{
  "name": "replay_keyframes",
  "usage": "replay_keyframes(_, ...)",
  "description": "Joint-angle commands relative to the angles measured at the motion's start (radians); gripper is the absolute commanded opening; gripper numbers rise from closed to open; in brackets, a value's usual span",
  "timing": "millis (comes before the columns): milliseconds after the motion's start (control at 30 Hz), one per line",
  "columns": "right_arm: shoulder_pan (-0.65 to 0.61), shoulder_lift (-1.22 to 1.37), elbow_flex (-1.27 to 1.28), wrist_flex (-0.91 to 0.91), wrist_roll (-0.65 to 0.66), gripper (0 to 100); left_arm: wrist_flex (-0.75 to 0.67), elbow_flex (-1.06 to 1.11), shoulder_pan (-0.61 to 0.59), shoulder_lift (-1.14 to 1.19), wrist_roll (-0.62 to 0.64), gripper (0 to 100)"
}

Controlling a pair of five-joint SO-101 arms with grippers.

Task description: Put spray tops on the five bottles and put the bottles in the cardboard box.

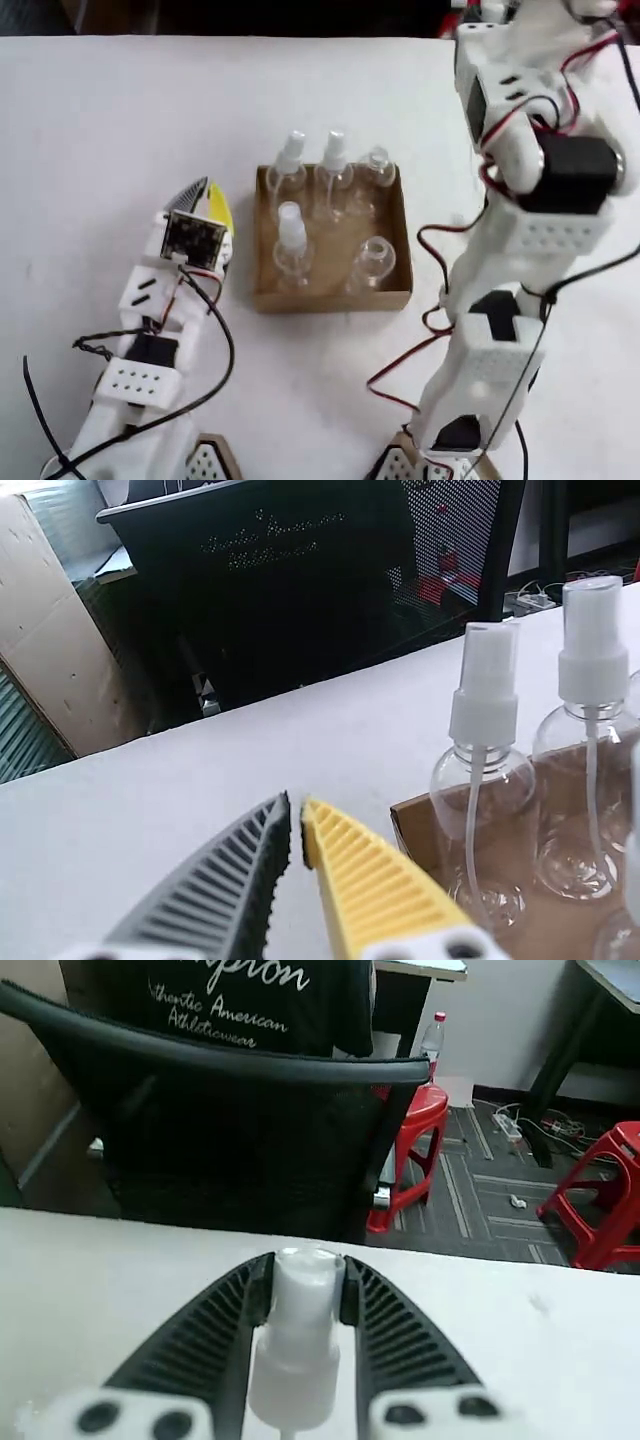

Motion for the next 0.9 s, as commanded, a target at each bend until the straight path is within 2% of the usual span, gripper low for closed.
replay_keyframes(0,-0.008,-0.073,-0.021,0.03,-0.034,1.5,-0.021,-0.046,0.012,0.004,-0.008,2)
replay_keyframes(333,-0.012,-0.16,0.037,0.03,-0.04,1.5,-0.021,-0.046,0.012,0.004,-0.008,2)
replay_keyframes(600,-0.102,-0.449,0.608,0.019,-0.041,1.5,-0.021,-0.046,0.012,0.004,-0.008,2)
replay_keyframes(867,-0.107,-0.627,0.948,-0.188,-0.043,1.5,-0.021,-0.046,0.012,0.004,-0.008,2)
